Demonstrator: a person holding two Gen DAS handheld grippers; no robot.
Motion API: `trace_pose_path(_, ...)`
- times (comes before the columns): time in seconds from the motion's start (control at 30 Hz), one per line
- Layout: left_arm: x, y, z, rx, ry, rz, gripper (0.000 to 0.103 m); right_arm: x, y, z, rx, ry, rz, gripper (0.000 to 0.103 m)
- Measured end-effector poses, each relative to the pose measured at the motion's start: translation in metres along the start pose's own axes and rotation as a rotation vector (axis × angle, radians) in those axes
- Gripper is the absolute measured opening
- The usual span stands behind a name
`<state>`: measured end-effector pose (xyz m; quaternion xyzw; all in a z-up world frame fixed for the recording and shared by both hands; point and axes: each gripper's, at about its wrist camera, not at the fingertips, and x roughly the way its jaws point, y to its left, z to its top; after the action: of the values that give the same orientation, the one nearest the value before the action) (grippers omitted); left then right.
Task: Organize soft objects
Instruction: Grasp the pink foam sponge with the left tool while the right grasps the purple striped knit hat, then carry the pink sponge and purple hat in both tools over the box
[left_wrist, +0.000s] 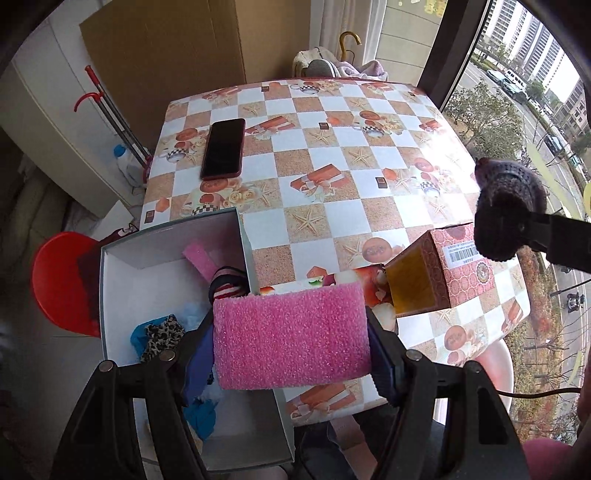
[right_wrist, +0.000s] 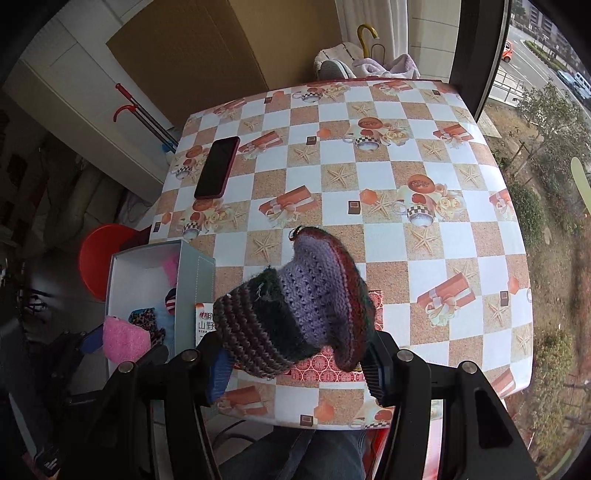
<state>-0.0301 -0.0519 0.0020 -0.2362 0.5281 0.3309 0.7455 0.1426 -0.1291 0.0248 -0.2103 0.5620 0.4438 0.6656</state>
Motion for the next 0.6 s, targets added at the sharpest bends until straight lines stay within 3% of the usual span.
trace_pose_path(0.6, -0.018, 0.068, -0.049, -0.165, -0.015, 0.061, 0.075, 0.021, 0.097, -0.023, -0.208, 0.081, 0.045, 0.059)
